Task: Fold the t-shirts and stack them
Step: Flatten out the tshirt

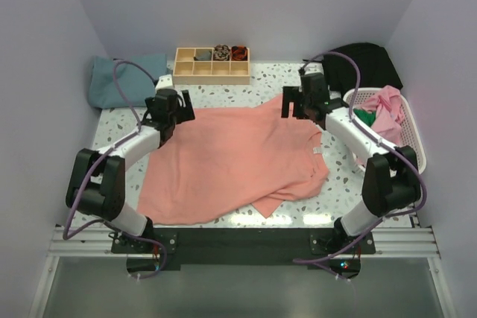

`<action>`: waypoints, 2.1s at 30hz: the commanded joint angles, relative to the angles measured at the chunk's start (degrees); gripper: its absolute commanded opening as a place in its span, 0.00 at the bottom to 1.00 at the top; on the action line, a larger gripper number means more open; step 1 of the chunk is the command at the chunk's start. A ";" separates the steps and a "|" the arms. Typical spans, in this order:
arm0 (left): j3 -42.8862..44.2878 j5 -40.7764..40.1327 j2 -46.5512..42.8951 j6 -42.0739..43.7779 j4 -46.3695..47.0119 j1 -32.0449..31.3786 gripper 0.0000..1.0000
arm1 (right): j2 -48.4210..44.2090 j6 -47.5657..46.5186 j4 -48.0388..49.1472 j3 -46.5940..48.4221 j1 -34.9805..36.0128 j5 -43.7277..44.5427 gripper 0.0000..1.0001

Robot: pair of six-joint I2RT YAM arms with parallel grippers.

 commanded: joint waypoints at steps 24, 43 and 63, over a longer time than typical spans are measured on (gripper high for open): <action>-25.57 23.92 -7.89 -13.98 9.32 -13.99 1.00 | -12.68 20.35 -8.34 -26.57 6.30 10.27 0.92; -0.53 9.50 -8.96 -3.35 3.42 -1.97 1.00 | -14.99 11.47 4.99 -26.04 6.66 -5.10 0.91; -3.51 21.81 8.80 -8.89 17.31 1.65 1.00 | -6.89 11.65 8.43 -26.75 7.97 -8.62 0.91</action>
